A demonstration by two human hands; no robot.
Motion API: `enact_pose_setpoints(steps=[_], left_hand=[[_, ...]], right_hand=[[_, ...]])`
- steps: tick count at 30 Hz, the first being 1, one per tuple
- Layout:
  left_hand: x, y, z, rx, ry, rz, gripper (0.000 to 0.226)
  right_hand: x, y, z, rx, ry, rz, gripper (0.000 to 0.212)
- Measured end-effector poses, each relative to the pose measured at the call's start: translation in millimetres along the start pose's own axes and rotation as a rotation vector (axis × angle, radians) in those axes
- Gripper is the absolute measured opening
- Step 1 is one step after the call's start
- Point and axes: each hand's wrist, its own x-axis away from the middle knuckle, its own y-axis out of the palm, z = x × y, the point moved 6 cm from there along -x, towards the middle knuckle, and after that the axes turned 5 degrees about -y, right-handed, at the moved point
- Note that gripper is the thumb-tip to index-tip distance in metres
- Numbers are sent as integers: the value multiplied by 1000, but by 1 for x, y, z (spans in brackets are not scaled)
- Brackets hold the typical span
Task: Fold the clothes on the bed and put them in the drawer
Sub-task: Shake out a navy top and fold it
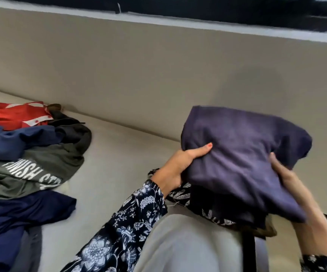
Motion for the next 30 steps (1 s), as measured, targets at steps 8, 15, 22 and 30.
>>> enact_pose_setpoints(steps=[8, 15, 22, 30], left_hand=[[-69, -62, -81, -145, 29, 215, 38], [-77, -63, -92, -183, 45, 240, 44], [-51, -60, -87, -340, 50, 223, 47], [14, -145, -50, -425, 82, 419, 54]], right_hand=[[-35, 9, 50, 429, -288, 292, 45], [-44, 6, 62, 433, -204, 305, 46], [-37, 4, 61, 449, -138, 261, 50], [7, 19, 4, 713, -161, 438, 91]])
